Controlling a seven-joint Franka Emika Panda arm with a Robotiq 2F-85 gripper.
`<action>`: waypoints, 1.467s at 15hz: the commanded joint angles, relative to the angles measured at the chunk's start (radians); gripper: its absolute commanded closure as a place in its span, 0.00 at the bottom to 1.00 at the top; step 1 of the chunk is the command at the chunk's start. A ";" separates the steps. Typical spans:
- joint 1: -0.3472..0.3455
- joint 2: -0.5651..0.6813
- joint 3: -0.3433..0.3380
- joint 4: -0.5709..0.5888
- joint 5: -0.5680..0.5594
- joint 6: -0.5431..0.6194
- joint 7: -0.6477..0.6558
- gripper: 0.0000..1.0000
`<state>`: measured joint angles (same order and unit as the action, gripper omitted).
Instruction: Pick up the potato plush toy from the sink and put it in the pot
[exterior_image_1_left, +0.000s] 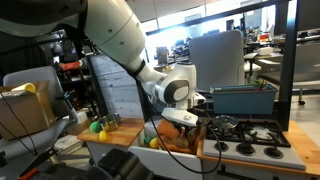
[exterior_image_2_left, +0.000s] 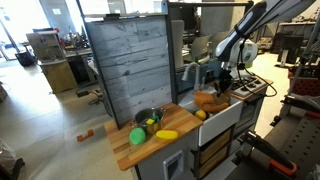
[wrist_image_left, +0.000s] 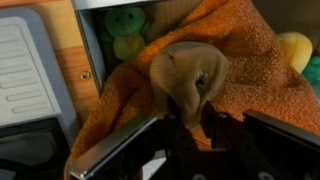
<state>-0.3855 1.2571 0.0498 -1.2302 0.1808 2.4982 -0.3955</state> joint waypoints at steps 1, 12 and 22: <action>-0.013 -0.149 0.020 -0.217 -0.009 0.088 -0.093 0.95; -0.375 -0.413 0.484 -0.760 -0.053 0.645 -0.579 0.95; -0.359 -0.479 0.666 -1.062 -0.435 1.004 -0.252 0.95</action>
<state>-0.8374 0.7621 0.7659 -2.2957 -0.1494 3.3934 -0.7545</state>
